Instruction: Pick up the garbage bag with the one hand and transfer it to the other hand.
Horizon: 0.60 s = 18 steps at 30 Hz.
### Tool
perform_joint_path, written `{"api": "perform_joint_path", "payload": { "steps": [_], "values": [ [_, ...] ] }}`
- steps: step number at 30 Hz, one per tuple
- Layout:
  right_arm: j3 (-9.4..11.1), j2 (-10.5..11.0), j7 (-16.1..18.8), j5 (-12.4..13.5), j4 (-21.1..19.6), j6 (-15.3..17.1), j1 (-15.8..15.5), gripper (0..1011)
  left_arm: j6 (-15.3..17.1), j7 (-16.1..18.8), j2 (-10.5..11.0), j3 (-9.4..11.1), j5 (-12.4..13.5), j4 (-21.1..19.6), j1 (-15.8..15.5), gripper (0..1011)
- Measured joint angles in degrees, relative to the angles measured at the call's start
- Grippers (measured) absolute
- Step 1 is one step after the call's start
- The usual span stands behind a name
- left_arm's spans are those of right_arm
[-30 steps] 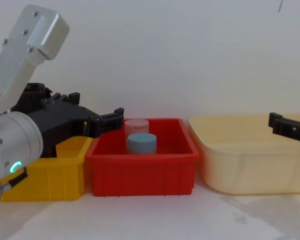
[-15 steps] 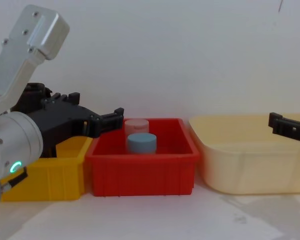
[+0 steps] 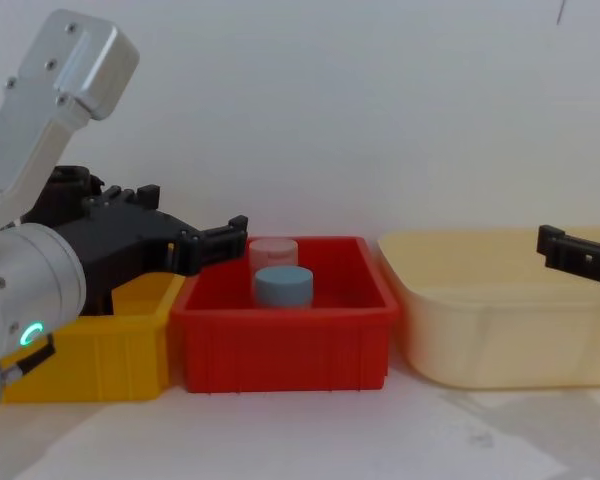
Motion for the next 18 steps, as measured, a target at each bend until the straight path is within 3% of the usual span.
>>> {"api": "perform_joint_path", "payload": {
  "steps": [18],
  "values": [
    [0.0, 0.0, 0.0, 0.0, 0.0, 0.0, 0.0, 1001, 0.0, 0.0, 0.0, 0.0, 0.0, 0.0, 0.0, 1000]
  ]
}}
